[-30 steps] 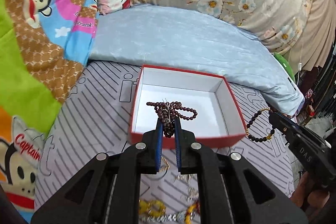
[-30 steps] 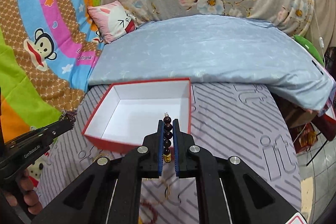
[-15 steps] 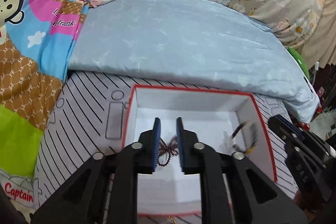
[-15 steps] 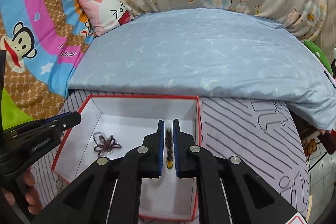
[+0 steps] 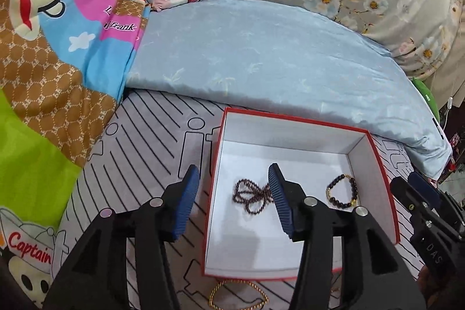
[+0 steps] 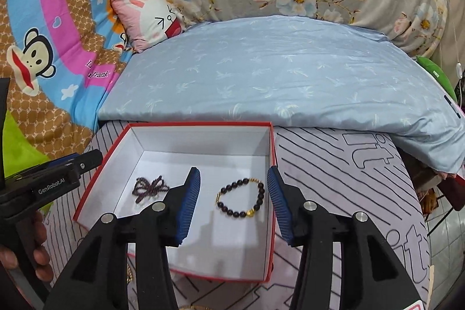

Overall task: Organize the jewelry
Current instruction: 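Move both tools back to the jewelry on the sheet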

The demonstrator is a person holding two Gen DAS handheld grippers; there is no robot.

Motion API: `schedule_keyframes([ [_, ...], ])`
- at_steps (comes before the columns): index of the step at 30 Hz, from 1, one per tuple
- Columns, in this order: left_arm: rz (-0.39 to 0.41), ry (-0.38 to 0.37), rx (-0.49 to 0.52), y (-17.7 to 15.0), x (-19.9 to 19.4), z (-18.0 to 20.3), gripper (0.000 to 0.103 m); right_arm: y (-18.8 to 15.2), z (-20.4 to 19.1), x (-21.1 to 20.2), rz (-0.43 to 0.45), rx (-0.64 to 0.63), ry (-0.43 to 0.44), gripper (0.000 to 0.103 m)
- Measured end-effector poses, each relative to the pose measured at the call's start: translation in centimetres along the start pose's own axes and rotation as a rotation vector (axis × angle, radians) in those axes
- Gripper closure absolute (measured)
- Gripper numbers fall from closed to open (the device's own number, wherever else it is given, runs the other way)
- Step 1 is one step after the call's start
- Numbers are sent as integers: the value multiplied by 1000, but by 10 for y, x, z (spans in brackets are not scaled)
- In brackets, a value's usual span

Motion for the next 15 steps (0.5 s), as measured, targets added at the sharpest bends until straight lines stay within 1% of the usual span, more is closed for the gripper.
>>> schedule_keyframes([
  [8, 19, -2, -14, -20, -35, -4, 55, -24, -4, -34, -8, 3, 5, 56],
  [15, 5, -2, -11, -48, -55, -6, 55, -54, -5, -59, -29, 8, 4, 56],
])
Point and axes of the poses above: each gripper's, at about its wrist camera, not at the fingertips, and x roughly the way its jaws point, z to its right, y to its top, the point moved 6 cm from there along x, roughly the way its jaws point, and after that the axes turned 1 degree about z, right-handed, at the moved point
